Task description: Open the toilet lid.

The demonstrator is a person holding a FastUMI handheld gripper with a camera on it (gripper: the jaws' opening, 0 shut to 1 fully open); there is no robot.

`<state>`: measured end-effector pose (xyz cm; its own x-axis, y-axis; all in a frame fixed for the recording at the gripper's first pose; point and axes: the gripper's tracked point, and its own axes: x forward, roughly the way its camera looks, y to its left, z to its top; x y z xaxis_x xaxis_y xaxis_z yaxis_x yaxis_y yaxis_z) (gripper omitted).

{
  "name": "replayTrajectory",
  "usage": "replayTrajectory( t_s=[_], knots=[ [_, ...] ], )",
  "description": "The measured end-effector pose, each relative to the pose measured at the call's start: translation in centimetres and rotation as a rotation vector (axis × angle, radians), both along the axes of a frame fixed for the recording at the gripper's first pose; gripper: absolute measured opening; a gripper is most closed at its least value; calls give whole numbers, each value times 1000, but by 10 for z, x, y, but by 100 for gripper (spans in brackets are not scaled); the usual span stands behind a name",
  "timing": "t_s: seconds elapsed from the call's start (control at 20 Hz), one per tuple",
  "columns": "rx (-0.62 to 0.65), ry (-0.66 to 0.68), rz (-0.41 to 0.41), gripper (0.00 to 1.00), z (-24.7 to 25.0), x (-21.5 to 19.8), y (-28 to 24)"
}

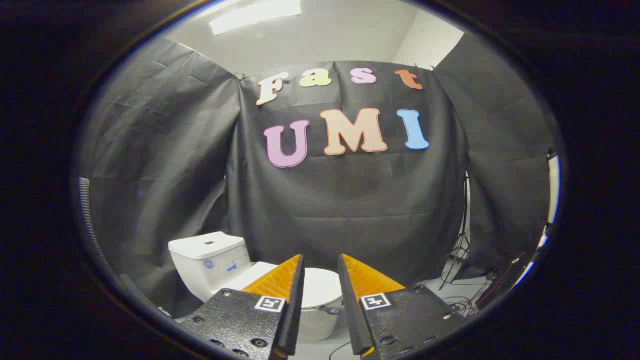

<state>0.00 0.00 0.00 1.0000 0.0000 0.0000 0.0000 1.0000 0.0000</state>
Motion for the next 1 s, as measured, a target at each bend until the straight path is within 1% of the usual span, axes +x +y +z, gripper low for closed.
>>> replayTrajectory(
  t_s=[0.4, 1.0],
  knots=[
    [37, 17, -23, 38, -11, -8, -8],
    [84, 16, -33, 38, -17, -6, -19]
  ],
)
